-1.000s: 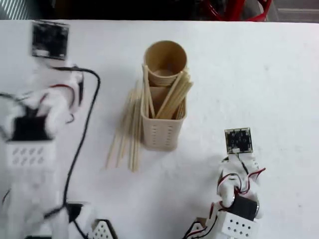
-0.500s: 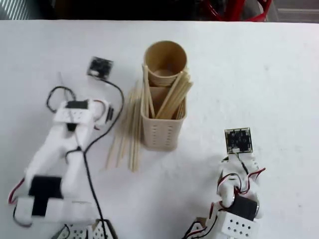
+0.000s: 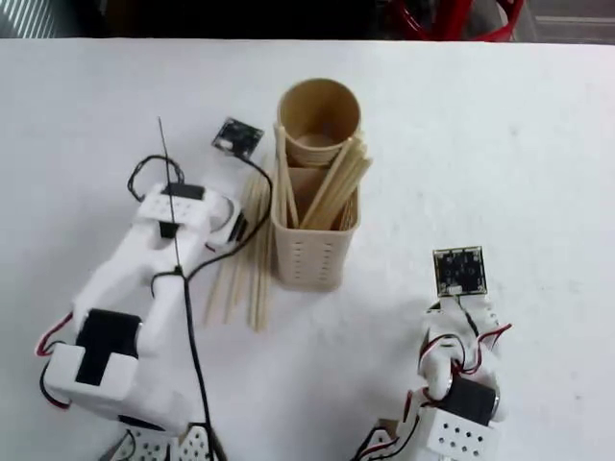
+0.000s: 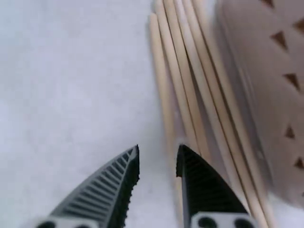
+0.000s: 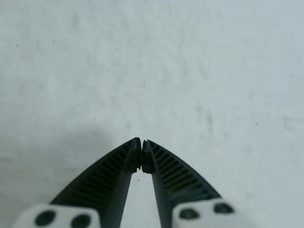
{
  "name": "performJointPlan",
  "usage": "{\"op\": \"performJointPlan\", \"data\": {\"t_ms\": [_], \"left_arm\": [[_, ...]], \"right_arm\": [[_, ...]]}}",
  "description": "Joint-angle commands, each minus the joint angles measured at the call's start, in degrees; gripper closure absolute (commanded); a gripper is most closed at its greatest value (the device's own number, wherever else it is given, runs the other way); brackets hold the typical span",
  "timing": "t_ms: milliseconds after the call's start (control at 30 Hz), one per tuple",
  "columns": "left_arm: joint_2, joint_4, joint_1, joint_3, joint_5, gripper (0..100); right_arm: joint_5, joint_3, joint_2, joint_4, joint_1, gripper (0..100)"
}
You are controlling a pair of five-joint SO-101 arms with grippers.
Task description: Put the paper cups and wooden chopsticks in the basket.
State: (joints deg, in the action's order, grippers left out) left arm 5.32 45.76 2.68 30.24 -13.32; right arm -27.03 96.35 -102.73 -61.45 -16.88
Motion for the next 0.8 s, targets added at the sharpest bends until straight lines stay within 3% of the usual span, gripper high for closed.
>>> {"op": "performJointPlan", "data": {"t_ms": [0, 100, 767], "left_arm": [[-0.4, 0.18, 0.57, -2.55, -0.35, 83], [-0.4, 1.49, 0.75, -2.81, -0.26, 79], [0.04, 1.23, 0.66, -2.55, 2.9, 80]], "right_arm": [[-0.09, 0.53, -0.13, -0.31, -0.48, 98.1], [-0.09, 0.53, -0.13, -0.31, -0.48, 98.1], [-0.09, 0.53, -0.13, -0.31, -0.48, 98.1]]}}
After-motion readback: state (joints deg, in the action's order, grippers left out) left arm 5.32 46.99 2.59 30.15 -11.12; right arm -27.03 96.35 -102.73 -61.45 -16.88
